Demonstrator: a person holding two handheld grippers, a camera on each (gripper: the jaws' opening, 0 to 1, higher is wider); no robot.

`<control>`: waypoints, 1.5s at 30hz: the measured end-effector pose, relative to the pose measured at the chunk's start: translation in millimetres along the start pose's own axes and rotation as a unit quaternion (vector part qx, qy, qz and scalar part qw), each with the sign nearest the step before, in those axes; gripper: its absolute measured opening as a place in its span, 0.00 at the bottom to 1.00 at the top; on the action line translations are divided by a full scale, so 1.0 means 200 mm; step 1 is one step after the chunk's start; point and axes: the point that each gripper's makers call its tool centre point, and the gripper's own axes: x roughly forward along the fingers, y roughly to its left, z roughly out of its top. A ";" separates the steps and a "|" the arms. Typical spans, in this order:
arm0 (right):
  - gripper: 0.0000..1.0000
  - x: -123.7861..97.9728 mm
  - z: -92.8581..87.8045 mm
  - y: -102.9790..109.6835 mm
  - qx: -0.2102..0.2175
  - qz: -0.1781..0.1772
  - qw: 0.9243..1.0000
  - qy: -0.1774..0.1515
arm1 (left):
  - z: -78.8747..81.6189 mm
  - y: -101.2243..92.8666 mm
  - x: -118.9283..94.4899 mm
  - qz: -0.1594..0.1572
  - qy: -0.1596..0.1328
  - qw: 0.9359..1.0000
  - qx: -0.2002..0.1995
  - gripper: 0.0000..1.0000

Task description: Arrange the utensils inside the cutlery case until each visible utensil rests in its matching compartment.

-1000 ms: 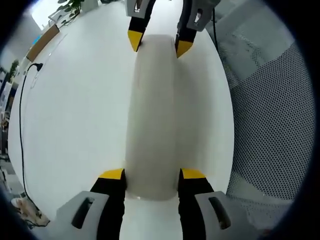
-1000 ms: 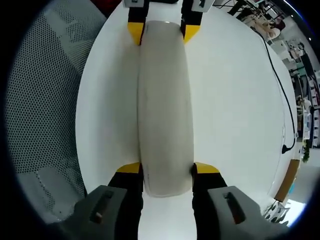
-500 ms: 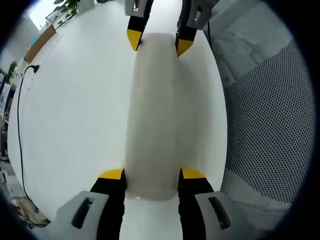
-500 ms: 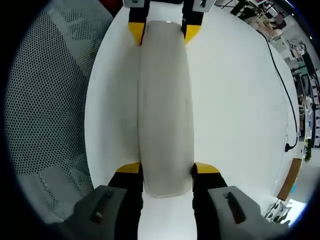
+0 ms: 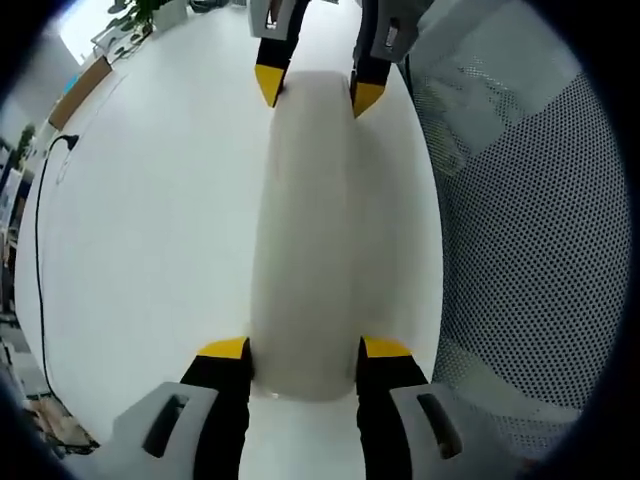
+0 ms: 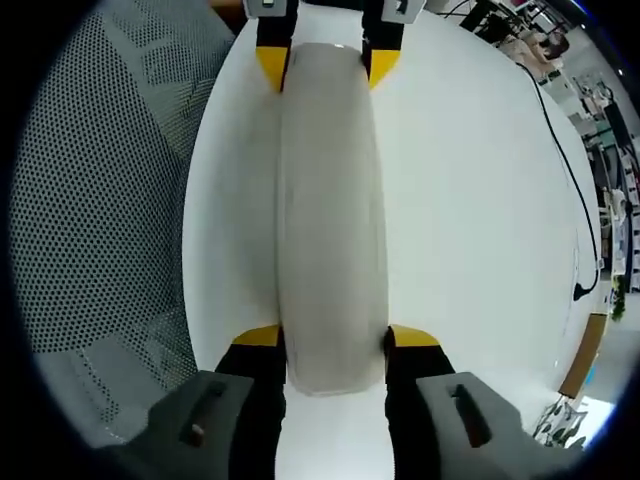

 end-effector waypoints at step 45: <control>0.38 -0.01 -0.02 0.09 0.003 0.016 1.000 -0.003 | 0.02 -0.09 0.00 0.002 -0.007 1.000 -0.004 0.42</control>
